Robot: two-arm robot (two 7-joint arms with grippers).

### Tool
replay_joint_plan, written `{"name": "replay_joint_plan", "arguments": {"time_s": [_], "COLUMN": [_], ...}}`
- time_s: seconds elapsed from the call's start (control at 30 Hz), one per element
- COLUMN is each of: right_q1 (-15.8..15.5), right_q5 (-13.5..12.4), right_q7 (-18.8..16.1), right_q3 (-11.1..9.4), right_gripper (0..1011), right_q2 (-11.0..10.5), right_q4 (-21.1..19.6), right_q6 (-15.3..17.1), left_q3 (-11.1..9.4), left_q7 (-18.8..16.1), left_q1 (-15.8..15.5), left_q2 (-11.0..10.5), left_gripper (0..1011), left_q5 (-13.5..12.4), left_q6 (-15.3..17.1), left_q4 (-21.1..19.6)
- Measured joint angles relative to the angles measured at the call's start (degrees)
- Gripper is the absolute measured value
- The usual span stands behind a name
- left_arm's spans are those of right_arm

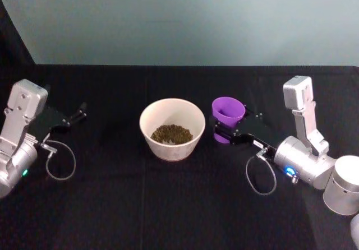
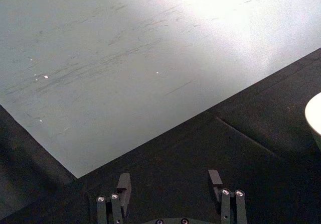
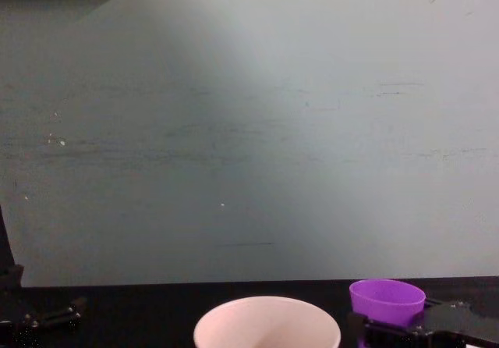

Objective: Pick up the cup and pour the mung beans from the cup into the bowl.

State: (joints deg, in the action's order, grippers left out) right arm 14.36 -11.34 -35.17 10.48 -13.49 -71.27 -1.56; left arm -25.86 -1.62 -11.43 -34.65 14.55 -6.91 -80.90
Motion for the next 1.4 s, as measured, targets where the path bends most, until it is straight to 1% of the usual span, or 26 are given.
{"name": "replay_joint_plan", "arguments": {"time_s": [0.1, 0.2, 0.23, 0.27, 0.37, 0.43, 0.47, 0.63, 0.73, 0.77, 0.83, 0.93, 0.97, 1.0, 1.07, 1.1, 1.17, 1.37, 1.4], "right_q1": [0.17, 0.23, 0.22, 0.22, 0.19, 0.12, 0.1, -0.12, -0.78, -0.96, -1.81, -2.28, -2.57, -2.57, -3.02, -3.02, -3.64, -5.31, -5.31], "right_q5": [-0.2, -0.38, -0.38, -0.38, -0.38, -0.44, -0.47, -0.82, -1.19, -1.27, -1.59, -1.8, -1.93, -1.93, -2.35, -2.35, -3.1, -4.36, -4.36], "right_q7": [0.25, 0.5, 0.63, 0.79, 1.33, 1.69, 1.77, 2.35, 3.21, 3.42, 4.65, 5.39, 5.91, 5.91, 6.87, 6.87, 8.2, 11.93, 11.93], "right_q3": [0.41, 0.78, 0.9, 1.01, 1.43, 1.7, 1.8, 2.26, 2.2, 2.13, 1.72, 1.47, 1.26, 1.26, 0.65, 0.65, -0.41, -2.83, -2.83], "right_gripper": [730, 765, 785, 833, 920, 951, 992, 1003, 1003, 1003, 1003, 1003, 1003, 1003, 1003, 1003, 1003, 1003, 1003], "right_q2": [-0.27, -0.6, -0.69, -0.77, -1.13, -1.39, -1.47, -2.04, -2.49, -2.6, -3.33, -4.0, -4.44, -4.44, -5.16, -5.16, -5.75, -6.66, -6.66], "right_q4": [0.62, 0.96, 0.99, 1.01, 1.04, 0.93, 0.82, -0.4, -2.69, -3.31, -6.91, -9.47, -11.03, -11.03, -13.04, -13.04, -14.14, -15.12, -15.12], "right_q6": [-0.36, -0.6, -0.64, -0.68, -0.69, -0.7, -0.7, -0.7, -0.65, -0.58, 0.19, 1.04, 1.49, 1.49, 1.77, 1.77, 1.82, 2.88, 2.88], "left_q3": [0.0, 0.0, 0.0, 0.0, 0.0, 0.0, 0.0, 0.0, 0.0, 0.0, 0.0, 0.0, 0.0, 0.0, 0.0, 0.0, 0.0, 0.0, 0.0], "left_q7": [0.0, 0.0, 0.0, 0.0, 0.0, 0.0, 0.0, 0.0, 0.0, 0.0, 0.0, 0.0, 0.0, 0.0, 0.0, 0.0, 0.0, 0.0, 0.0], "left_q1": [0.0, 0.0, 0.0, 0.0, 0.0, 0.0, 0.0, 0.0, 0.0, 0.0, 0.0, 0.0, 0.0, 0.0, 0.0, 0.0, 0.0, 0.0, 0.0], "left_q2": [0.0, 0.0, 0.0, 0.0, 0.0, 0.0, 0.0, 0.0, 0.0, 0.0, 0.0, 0.0, 0.0, 0.0, 0.0, 0.0, 0.0, 0.0, 0.0], "left_gripper": [1000, 1000, 1000, 1000, 1000, 1000, 1000, 1000, 1000, 1000, 1000, 1000, 1000, 1000, 1000, 1000, 1000, 1000, 1000], "left_q5": [0.0, 0.0, 0.0, 0.0, 0.0, 0.0, 0.0, 0.0, 0.0, 0.0, 0.0, 0.0, 0.0, 0.0, 0.0, 0.0, 0.0, 0.0, 0.0], "left_q6": [0.0, 0.0, 0.0, 0.0, 0.0, 0.0, 0.0, 0.0, 0.0, 0.0, 0.0, 0.0, 0.0, 0.0, 0.0, 0.0, 0.0, 0.0, 0.0], "left_q4": [0.0, 0.0, 0.0, 0.0, 0.0, 0.0, 0.0, 0.0, 0.0, 0.0, 0.0, 0.0, 0.0, 0.0, 0.0, -0.01, 0.0, 0.0, 0.0]}}
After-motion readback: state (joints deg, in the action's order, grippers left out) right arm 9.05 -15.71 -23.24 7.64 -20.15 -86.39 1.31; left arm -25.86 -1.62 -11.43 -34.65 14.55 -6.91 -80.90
